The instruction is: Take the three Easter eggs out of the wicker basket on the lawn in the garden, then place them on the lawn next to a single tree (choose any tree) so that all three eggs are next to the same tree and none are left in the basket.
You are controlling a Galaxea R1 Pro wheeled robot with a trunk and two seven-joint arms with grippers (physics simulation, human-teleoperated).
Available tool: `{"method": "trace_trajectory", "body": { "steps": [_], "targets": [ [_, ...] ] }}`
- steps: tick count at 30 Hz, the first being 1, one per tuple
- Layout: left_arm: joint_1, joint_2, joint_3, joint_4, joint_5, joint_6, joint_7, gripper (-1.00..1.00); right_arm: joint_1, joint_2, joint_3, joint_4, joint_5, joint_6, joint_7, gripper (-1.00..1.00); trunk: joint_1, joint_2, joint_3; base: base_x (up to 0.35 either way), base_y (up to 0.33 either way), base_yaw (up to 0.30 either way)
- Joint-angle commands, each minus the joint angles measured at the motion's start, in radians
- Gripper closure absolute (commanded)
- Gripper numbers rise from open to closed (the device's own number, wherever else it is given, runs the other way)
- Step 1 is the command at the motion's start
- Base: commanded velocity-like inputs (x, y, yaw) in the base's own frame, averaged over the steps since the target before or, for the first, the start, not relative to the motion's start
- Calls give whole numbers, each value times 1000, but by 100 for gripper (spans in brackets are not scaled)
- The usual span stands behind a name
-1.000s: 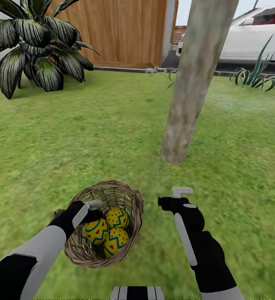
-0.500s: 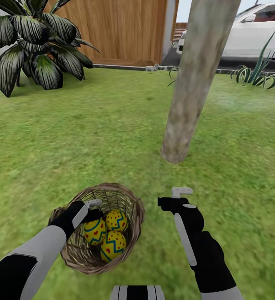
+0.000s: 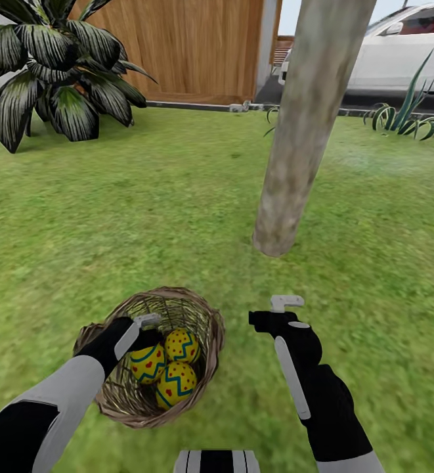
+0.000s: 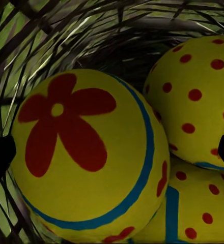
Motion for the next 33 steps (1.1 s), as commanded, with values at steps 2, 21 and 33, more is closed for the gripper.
{"method": "trace_trajectory", "body": {
  "steps": [2,21,33],
  "targets": [
    [0,1,-7,-2,11,4,7,-100,-1,0,1,-1,-10,3,-10,-100,0,0,-1,-72,-3,0],
    [0,2,-7,2,11,3,12,-100,-1,1,2,-1,-10,3,-10,-100,0,0,-1,24,3,0],
    [0,2,-6,-3,12,-1,12,-100,-1,2,2,-1,-10,3,-10,-100,1,-1,-16,0,-7,0]
  ]
}}
